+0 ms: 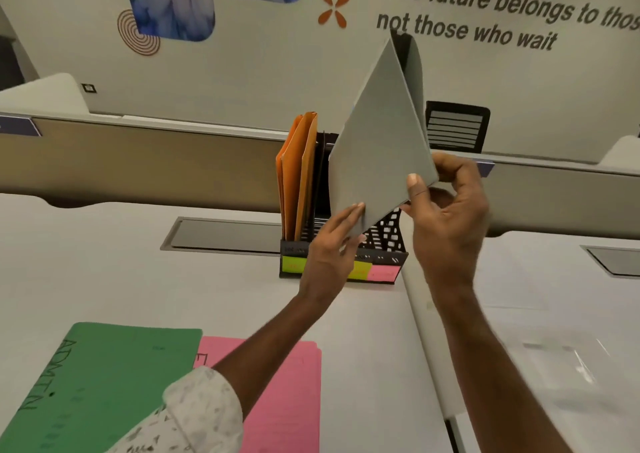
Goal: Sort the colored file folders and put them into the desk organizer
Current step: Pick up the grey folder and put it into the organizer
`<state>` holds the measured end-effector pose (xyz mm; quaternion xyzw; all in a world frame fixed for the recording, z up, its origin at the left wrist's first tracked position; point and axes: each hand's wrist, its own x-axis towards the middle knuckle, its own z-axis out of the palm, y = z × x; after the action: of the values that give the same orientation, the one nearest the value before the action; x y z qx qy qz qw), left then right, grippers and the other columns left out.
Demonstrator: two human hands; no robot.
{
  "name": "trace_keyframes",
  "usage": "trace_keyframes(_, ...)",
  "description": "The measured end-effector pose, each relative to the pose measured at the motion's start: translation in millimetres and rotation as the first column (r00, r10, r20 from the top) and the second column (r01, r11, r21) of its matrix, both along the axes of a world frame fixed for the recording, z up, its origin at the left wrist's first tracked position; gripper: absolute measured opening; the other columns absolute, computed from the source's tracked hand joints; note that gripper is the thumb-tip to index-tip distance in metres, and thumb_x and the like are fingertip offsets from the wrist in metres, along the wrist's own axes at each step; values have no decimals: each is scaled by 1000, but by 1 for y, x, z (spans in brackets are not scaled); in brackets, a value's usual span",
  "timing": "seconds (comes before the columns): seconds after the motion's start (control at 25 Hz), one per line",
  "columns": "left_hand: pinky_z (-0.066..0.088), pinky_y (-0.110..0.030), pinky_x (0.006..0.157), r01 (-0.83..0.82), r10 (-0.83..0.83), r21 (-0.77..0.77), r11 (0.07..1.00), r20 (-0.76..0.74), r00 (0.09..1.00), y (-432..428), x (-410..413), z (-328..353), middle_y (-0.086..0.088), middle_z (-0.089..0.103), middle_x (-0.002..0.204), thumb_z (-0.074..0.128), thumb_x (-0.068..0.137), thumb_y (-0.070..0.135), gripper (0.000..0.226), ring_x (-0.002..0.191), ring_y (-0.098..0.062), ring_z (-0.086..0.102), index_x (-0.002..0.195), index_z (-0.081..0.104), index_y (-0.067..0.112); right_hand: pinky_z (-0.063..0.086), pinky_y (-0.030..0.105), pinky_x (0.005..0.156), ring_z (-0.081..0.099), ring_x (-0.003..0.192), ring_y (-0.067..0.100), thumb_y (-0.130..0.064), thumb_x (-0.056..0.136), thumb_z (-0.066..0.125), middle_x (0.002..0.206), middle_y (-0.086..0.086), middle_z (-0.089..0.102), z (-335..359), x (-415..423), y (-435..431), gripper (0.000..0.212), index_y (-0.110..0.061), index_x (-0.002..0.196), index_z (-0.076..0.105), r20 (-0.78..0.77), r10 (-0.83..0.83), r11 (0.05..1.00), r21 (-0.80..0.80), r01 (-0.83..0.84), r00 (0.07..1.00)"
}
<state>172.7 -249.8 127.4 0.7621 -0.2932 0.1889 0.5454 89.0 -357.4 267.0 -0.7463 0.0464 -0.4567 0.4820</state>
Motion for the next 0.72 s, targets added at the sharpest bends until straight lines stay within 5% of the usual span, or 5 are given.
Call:
trace_keyframes(0.24,48,-32,109,-63,62,93,994,17,998,-10,74,-29,-6,52,150,65,94,3,62,136,-16,51,151,42,13,64,37,80,72,98,17,-14,94,71,119,5,69,-26,79,-7,42,-15,133,56,-76,-32,968,-251,12,997)
trace_keyframes(0.44,40,-12,108,-51,61,155,987,-61,996,-13,92,-66,-6,52,148,67,95,8,63,133,-17,53,152,41,13,62,26,83,70,95,12,-16,92,74,115,5,69,-54,106,-15,41,-13,130,59,-154,-34,956,-294,-13,988)
trace_keyframes(0.6,45,-24,108,-79,96,139,987,-120,988,-16,92,-85,-7,51,148,67,95,10,62,133,-20,53,151,42,13,56,12,82,67,93,10,-15,91,74,112,6,69,-72,113,-12,39,-11,128,60,-156,-46,954,-300,-4,987)
trace_keyframes(0.72,41,-26,112,-94,113,129,987,-152,982,-19,94,-84,-6,48,151,65,96,13,62,139,-18,47,152,38,15,56,14,84,68,97,11,-17,92,72,113,6,69,-69,122,-9,38,-12,127,60,-159,-45,943,-331,-10,986)
